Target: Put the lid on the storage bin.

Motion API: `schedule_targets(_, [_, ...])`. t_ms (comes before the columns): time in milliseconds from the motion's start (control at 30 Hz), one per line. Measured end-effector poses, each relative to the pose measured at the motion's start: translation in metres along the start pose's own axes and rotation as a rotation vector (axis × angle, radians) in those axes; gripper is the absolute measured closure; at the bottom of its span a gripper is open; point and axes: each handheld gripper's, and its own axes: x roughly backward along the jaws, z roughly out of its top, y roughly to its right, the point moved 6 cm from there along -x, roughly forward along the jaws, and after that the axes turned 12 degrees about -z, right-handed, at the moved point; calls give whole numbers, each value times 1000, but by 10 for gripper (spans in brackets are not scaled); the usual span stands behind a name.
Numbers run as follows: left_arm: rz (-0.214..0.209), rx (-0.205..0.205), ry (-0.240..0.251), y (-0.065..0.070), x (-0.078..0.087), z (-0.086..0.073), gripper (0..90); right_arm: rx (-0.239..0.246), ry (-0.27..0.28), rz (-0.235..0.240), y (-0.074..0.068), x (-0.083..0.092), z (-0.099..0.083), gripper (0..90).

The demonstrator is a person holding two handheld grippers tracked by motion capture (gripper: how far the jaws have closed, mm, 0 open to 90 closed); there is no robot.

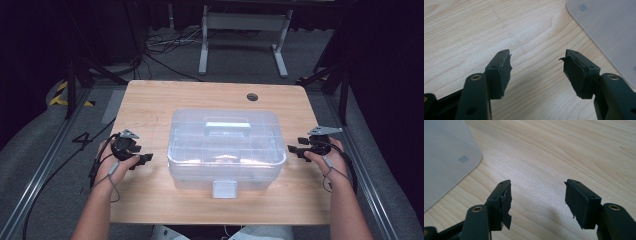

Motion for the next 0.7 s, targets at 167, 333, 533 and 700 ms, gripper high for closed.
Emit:
schedule_targets(167, [-17,5,-38,1,-5,-4,371,22,-15,-7,-2,-4,-2,375])
schedule_targets(333, [-33,-2,-82,3,-9,-7,362,45,-30,-11,-5,-7,-3,370])
schedule_targets(533, [-49,-5,-116,4,-13,-10,343,53,-40,-11,-7,-9,-4,362])
schedule_targets(700, [-53,-10,-146,6,-16,-13,333,54,-43,-14,-8,-11,-3,359])
